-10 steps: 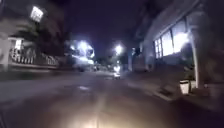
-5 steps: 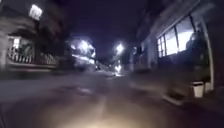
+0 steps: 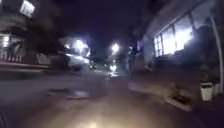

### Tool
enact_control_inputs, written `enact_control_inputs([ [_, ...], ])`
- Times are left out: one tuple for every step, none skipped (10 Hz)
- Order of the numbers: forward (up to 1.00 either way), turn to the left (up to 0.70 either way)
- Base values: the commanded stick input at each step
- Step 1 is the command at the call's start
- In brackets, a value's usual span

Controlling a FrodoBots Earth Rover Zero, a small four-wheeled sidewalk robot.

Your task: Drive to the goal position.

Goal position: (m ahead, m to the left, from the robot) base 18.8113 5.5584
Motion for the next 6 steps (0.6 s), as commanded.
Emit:
enact_control_inputs([
  [0.70,0.00],
  [0.70,0.00],
  [0.70,0.00],
  [0.70,0.00],
  [0.70,0.00],
  [0.70,0.00],
])
